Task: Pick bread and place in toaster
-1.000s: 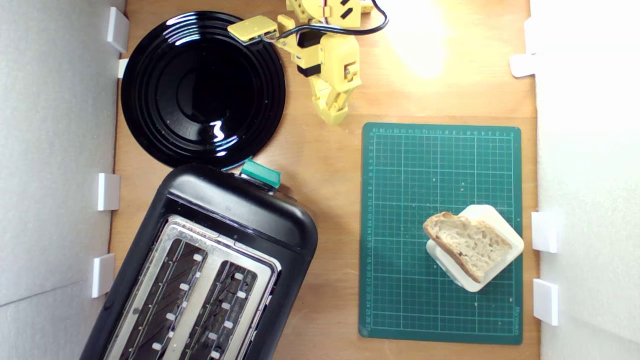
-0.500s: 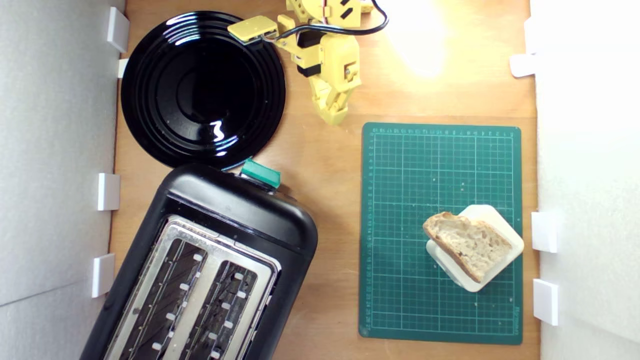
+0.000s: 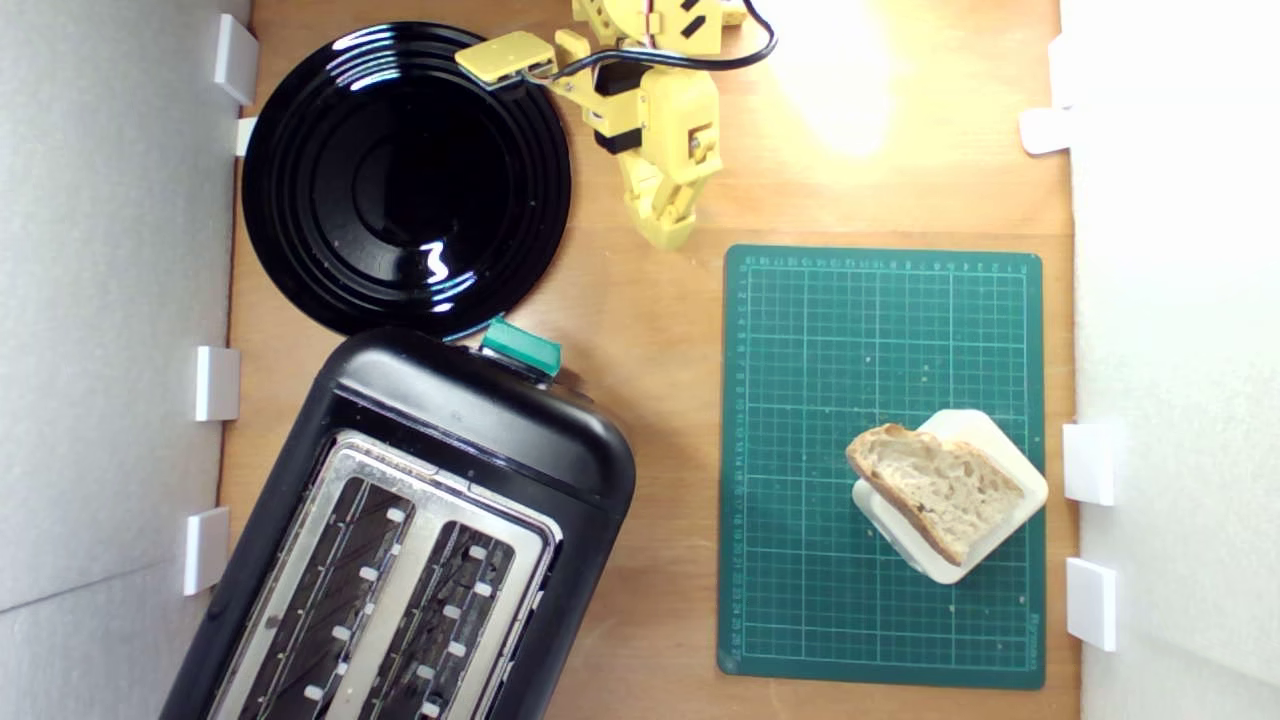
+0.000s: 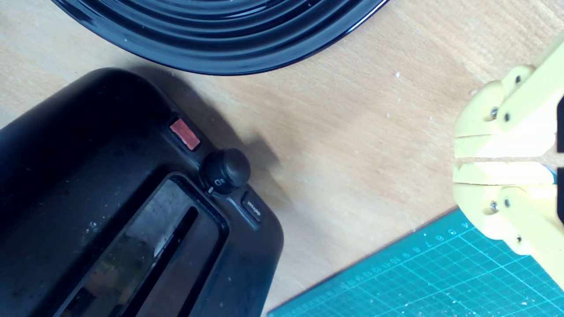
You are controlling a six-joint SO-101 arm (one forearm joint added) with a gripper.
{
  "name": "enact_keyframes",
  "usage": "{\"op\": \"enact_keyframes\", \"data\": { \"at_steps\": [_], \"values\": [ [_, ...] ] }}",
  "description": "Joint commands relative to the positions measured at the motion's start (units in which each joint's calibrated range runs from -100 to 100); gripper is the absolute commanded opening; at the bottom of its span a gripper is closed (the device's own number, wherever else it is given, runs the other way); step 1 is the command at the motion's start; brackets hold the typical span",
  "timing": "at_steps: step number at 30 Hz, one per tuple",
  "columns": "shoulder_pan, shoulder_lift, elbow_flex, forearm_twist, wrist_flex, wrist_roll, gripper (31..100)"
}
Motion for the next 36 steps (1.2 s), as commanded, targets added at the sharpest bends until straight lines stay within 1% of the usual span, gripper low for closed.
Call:
{"op": "enact_keyframes", "data": {
  "at_steps": [1, 5, 7, 14, 20, 21, 36],
  "values": [
    [-0.2, -0.3, 0.1, -0.7, 0.2, -0.2, 30.9],
    [-0.2, -0.3, 0.1, -0.8, 0.2, -0.2, 31.0],
    [0.1, -0.3, 0.1, 0.1, 0.2, -0.1, 30.9],
    [0.1, -0.3, 0.1, 0.1, 0.2, -0.2, 31.0],
    [0.1, -0.3, 0.1, -0.8, 0.2, -0.2, 31.0],
    [0.2, -0.3, 0.1, 0.0, 0.2, -0.2, 31.0],
    [0.5, -0.2, -0.1, 0.2, 0.2, 0.1, 31.0]
  ]
}}
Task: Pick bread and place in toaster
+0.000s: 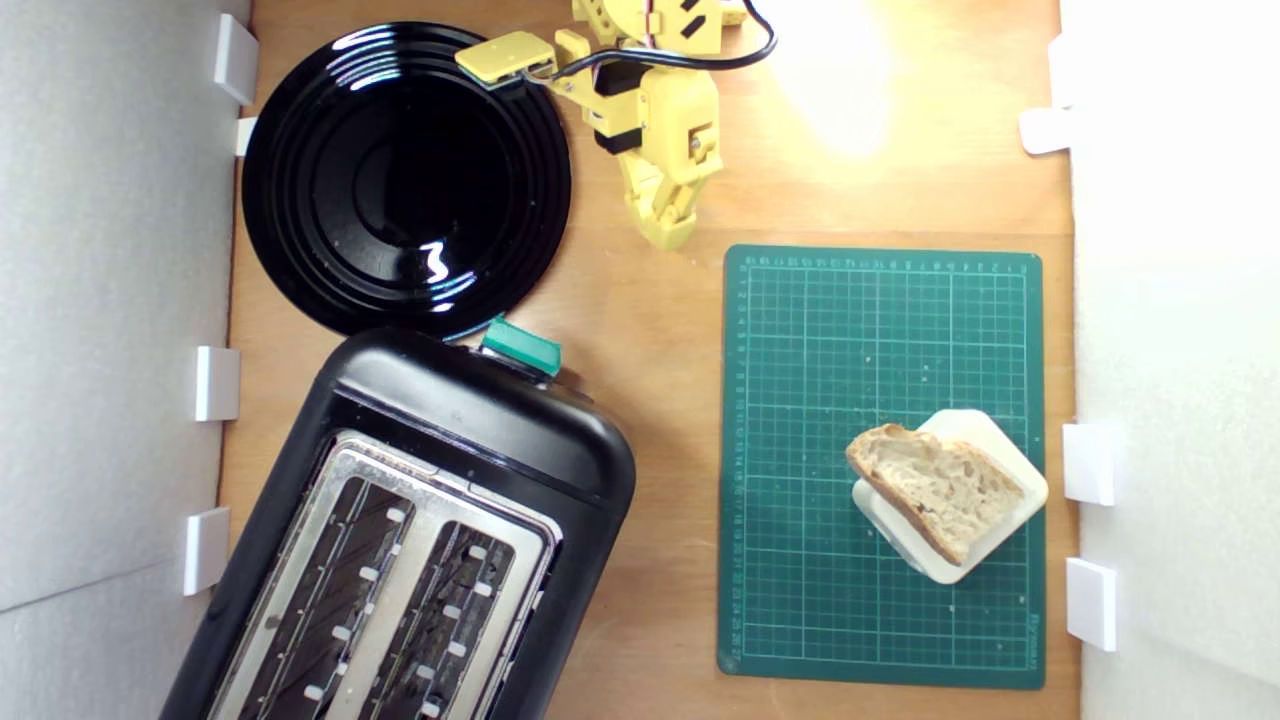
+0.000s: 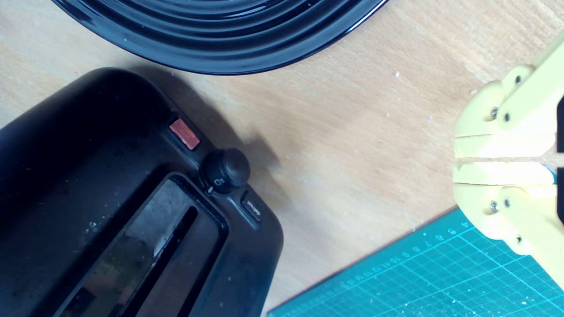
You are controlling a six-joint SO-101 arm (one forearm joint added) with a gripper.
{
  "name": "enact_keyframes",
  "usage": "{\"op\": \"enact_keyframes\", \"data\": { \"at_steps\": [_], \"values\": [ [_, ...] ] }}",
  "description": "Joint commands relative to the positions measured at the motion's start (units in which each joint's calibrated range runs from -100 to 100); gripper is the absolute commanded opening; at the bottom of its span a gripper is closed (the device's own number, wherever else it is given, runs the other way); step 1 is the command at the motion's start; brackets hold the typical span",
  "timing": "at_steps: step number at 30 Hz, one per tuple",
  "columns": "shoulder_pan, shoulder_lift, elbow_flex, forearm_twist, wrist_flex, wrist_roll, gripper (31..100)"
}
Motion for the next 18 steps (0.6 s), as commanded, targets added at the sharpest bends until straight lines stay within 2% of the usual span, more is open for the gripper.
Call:
{"op": "enact_keyframes", "data": {
  "at_steps": [1, 9, 15, 18],
  "values": [
    [0.5, -0.2, -0.1, 0.4, 0.2, 0.1, 31.1],
    [0.1, 4.3, -1.3, -0.6, -4.0, 0.2, 31.1],
    [-0.1, 14.4, -1.2, -0.9, -19.7, -0.3, 31.1],
    [-0.4, 21.9, -1.3, -4.7, -30.1, 0.2, 31.1]
  ]
}}
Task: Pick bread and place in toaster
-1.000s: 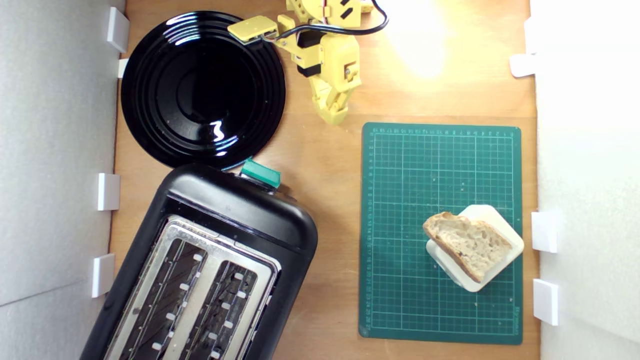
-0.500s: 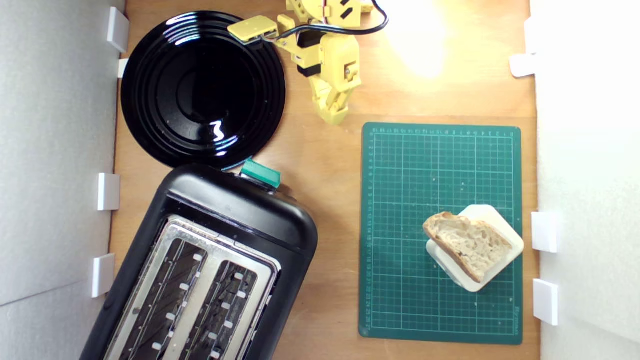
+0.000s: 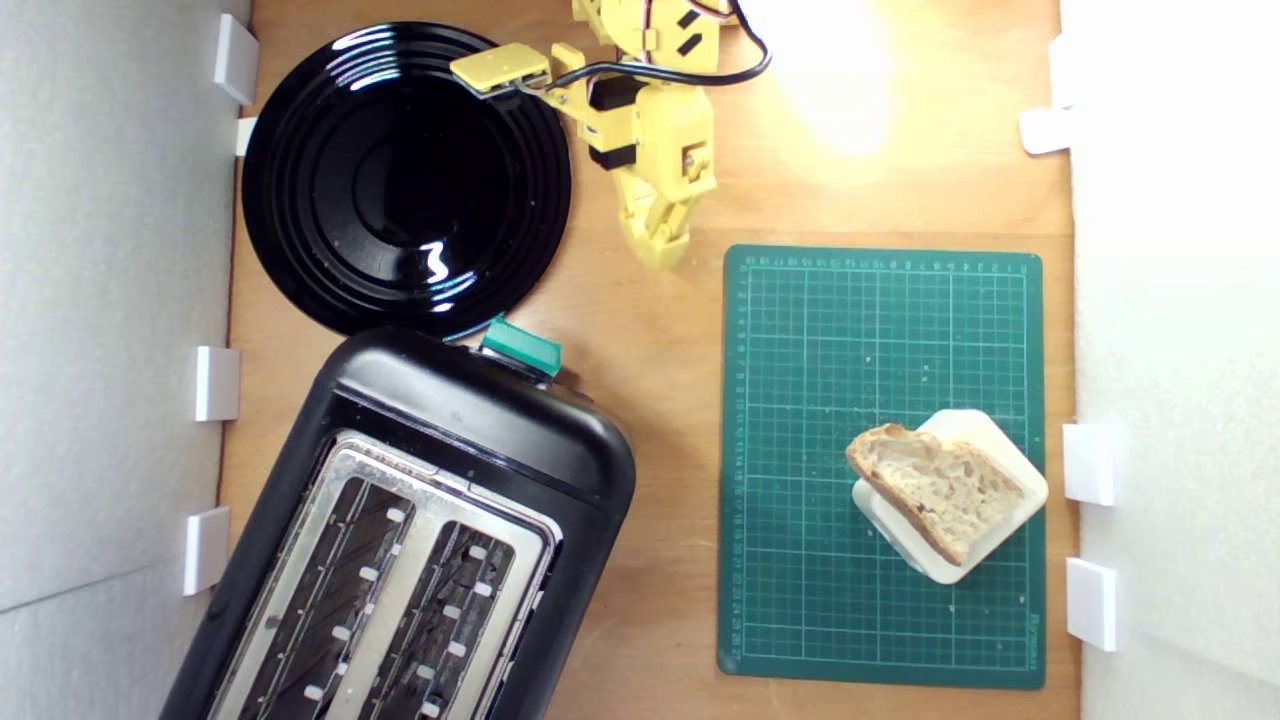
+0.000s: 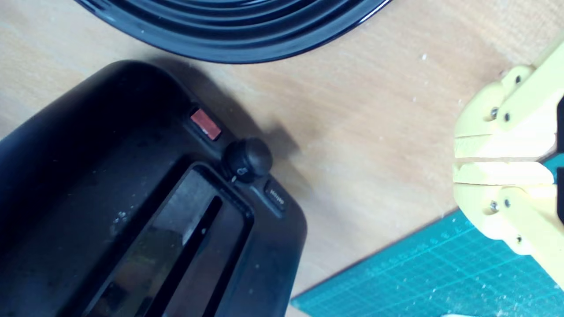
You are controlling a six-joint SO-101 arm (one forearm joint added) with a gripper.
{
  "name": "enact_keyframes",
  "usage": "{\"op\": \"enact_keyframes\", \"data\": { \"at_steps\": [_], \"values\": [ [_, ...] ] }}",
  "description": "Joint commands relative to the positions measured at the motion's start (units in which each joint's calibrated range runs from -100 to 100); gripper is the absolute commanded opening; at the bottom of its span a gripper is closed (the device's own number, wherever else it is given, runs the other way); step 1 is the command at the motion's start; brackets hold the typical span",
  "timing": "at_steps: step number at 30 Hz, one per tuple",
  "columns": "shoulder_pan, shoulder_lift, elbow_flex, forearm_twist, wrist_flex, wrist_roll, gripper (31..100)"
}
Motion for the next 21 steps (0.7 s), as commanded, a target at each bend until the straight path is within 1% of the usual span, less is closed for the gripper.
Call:
{"op": "enact_keyframes", "data": {
  "at_steps": [1, 5, 7, 8, 10, 12, 16, 18, 20, 21],
  "values": [
    [-1.6, 8.5, -1.1, -3.2, -13.1, 0.2, 31.1],
    [-4.4, 17.1, -0.9, -3.4, -22.7, -0.1, 31.1],
    [-6.6, 21.5, -0.8, -3.5, -27.9, -0.3, 31.1],
    [-7.7, 23.6, -0.7, -4.2, -30.4, -0.3, 31.1],
    [-10.0, 27.9, -0.8, -7.0, -35.2, -0.3, 31.2],
    [-12.7, 32.3, -0.8, -8.5, -40.2, -0.3, 31.2],
    [-17.7, 39.3, -0.7, -8.5, -48.3, -0.3, 31.2],
    [-19.7, 41.5, -0.9, -8.5, -51.7, -1.6, 31.2],
    [-21.5, 43.5, -1.0, -7.4, -55.2, -3.7, 31.2],
    [-22.8, 44.5, -1.0, -7.4, -56.9, -4.6, 31.2]
  ]
}}
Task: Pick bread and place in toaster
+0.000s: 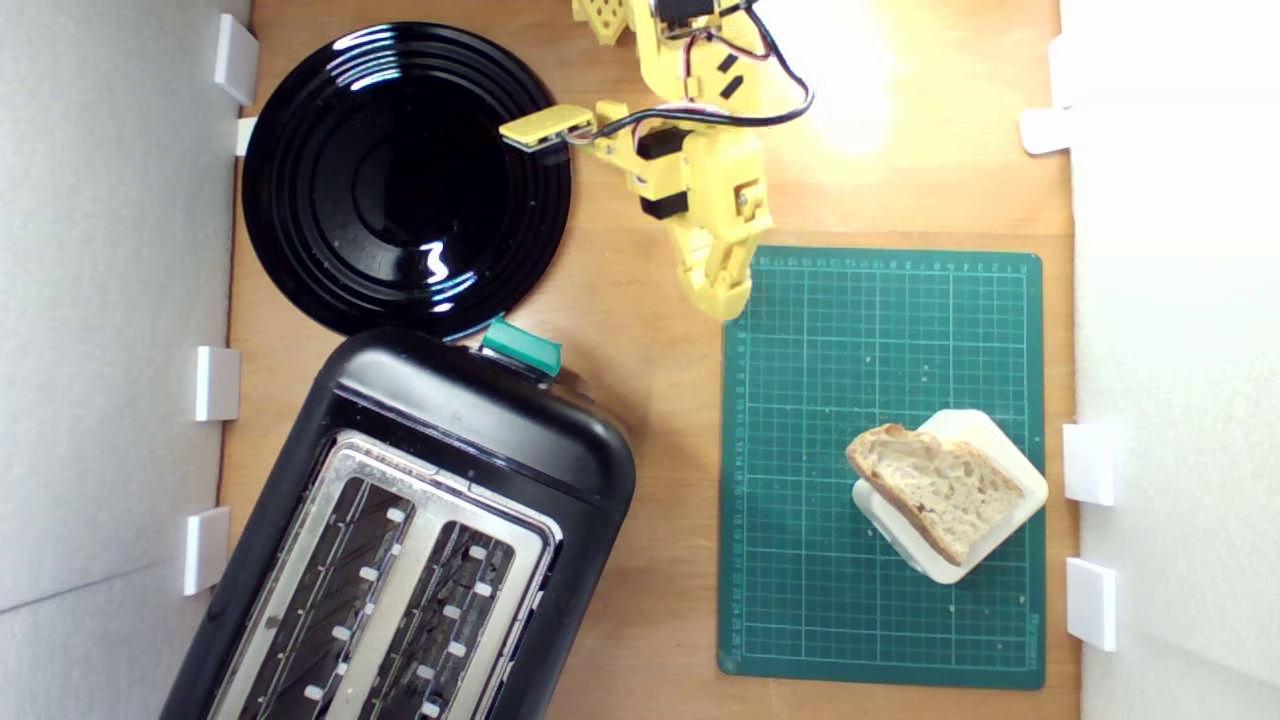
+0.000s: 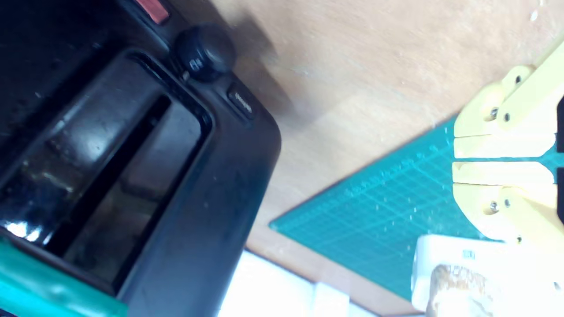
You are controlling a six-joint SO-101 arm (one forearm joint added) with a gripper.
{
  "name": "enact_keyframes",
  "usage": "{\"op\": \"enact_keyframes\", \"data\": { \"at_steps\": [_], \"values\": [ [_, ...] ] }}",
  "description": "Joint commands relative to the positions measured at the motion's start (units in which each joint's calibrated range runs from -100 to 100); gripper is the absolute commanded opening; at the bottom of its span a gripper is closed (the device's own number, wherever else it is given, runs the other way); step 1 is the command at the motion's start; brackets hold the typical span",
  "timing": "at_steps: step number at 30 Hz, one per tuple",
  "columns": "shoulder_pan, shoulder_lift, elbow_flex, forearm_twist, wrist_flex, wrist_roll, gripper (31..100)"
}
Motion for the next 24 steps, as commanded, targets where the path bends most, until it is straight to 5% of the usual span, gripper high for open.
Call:
{"op": "enact_keyframes", "data": {
  "at_steps": [1, 11, 24],
  "values": [
    [-4.8, 3.3, 0.0, 0.2, -8.0, -3.1, 31.2],
    [-9.9, 7.7, -0.4, 0.9, -17.7, -4.3, 31.2],
    [-7.3, 14.5, -3.0, 13.4, -24.3, -5.8, 31.3]
  ]
}}
